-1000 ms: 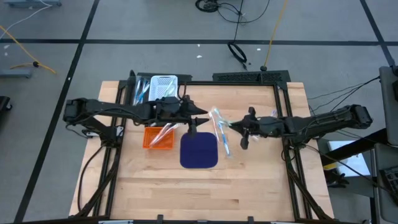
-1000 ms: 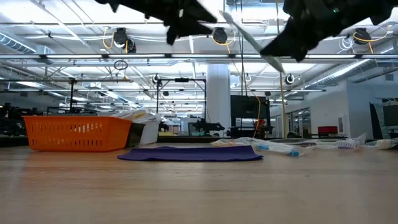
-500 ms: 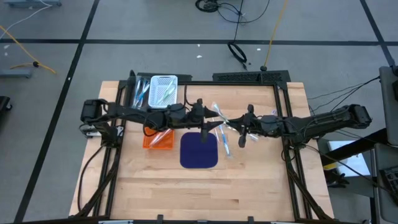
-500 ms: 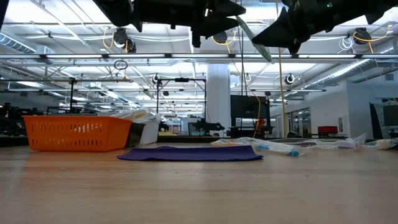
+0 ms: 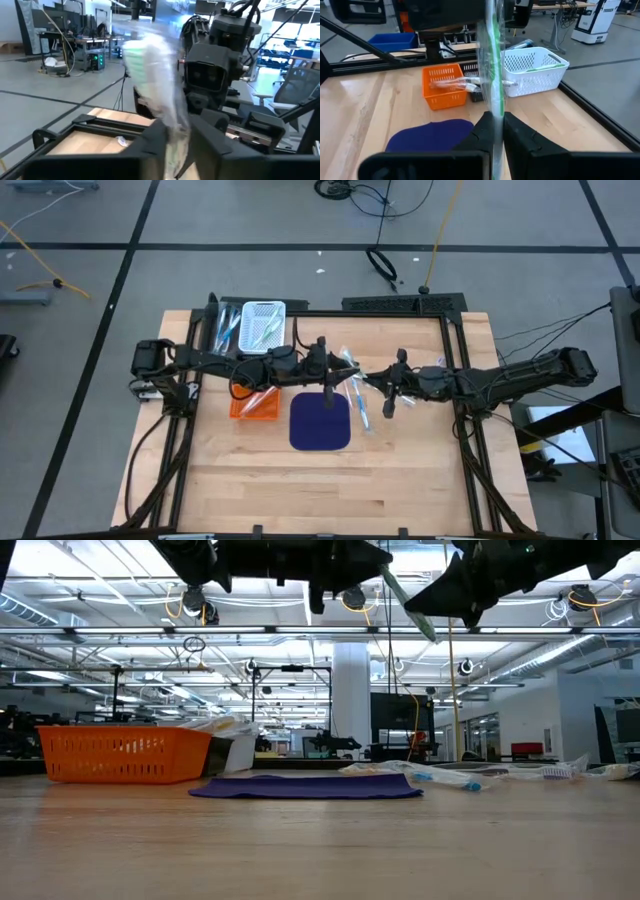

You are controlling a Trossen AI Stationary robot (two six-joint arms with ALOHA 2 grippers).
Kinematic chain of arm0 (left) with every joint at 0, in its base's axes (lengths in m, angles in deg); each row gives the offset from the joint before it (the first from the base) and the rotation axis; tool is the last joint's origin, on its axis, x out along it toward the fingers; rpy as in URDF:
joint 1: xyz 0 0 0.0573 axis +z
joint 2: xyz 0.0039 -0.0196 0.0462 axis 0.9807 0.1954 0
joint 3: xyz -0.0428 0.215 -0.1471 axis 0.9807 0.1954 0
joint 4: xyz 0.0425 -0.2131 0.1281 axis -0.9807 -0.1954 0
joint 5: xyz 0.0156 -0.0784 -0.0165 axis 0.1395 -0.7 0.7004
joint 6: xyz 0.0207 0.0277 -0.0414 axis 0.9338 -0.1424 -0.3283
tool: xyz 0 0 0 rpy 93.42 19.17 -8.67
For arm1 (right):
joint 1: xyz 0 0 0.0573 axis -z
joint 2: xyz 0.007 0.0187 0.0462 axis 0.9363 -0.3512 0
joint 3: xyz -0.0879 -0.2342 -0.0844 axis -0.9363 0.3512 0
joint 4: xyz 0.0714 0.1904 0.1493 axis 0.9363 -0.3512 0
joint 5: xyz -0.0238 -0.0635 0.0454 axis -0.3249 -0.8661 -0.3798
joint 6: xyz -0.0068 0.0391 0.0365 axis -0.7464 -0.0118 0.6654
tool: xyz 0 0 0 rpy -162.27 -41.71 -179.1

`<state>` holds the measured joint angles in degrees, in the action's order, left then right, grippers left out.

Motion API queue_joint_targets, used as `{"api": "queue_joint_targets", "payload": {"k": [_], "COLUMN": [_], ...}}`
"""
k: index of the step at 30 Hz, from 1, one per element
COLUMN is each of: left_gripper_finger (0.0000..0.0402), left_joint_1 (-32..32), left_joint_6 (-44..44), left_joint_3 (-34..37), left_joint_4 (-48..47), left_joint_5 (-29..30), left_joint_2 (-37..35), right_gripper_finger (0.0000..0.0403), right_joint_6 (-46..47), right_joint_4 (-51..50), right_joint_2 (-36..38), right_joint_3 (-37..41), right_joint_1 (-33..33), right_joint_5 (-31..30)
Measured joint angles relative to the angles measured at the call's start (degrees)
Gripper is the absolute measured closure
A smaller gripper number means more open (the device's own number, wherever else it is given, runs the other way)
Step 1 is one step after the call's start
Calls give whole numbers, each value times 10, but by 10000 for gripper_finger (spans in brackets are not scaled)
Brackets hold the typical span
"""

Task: Pick & Place Toothbrushes
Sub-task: Put the green toothbrush into the white bin

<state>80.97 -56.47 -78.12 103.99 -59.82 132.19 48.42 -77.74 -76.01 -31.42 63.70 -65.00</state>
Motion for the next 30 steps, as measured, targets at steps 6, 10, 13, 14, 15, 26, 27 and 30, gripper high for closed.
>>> {"api": "queue_joint_targets", "payload": {"k": [6, 10, 13, 14, 15, 26, 27, 30], "left_gripper_finger": [390, 396, 397, 397, 398, 398, 398, 398], "left_joint_1": [0, 0, 0, 0, 0, 13, 16, 24], "left_joint_6": [-12, -21, -24, -24, -24, -11, -10, -10], "left_joint_3": [0, -1, -1, -1, -1, 0, 0, 0], "left_joint_4": [-6, -15, -23, -25, -26, -198, -232, -323], "left_joint_5": [3, 3, 3, 3, 2, 50, 67, 124], "left_joint_2": [0, 0, -1, 0, -1, -87, -104, -156], "right_gripper_finger": [384, 357, 335, 329, 323, 249, 247, 244], "right_joint_6": [-3, -4, -4, -4, -4, 12, 15, 18], "right_joint_4": [-2, -3, -3, -3, -3, -48, -52, -54], "right_joint_2": [0, 0, 0, 0, 0, 0, 0, 0], "right_joint_3": [0, 0, 0, 0, 0, 0, 0, 0], "right_joint_1": [0, 0, 0, 0, 0, 0, 0, 0], "right_joint_5": [1, 1, 0, 0, 0, -2, -2, -2]}}
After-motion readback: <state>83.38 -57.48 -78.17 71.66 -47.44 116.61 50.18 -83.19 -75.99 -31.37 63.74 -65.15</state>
